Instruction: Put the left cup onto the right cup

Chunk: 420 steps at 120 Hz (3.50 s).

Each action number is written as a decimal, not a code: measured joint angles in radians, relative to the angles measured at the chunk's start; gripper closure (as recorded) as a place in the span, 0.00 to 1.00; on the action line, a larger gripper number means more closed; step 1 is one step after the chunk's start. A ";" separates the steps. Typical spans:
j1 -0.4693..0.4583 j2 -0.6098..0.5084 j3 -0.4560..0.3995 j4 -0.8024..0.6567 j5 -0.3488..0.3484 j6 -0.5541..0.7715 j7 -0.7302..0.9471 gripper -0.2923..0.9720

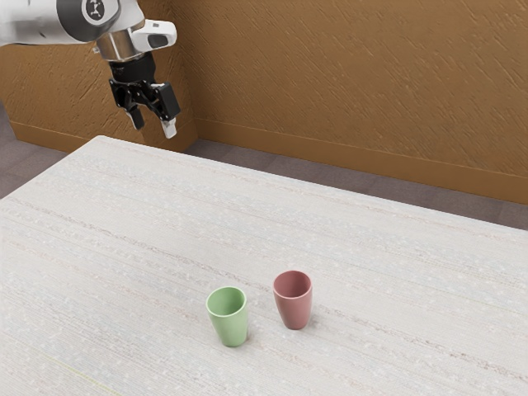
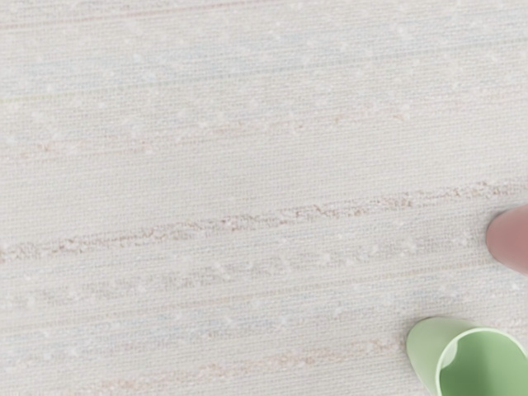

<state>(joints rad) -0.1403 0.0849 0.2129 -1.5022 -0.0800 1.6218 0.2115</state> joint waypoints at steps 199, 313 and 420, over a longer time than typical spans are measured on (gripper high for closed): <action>-0.023 -0.236 -0.152 -0.598 0.036 0.262 -0.112 0.23; -0.040 -0.180 -0.230 -0.782 -0.030 0.488 -0.149 0.23; -0.052 -0.070 -0.255 -0.787 -0.065 0.625 -0.156 0.44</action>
<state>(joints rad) -0.1922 0.0152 -0.0417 -2.2891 -0.1449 2.2467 0.0553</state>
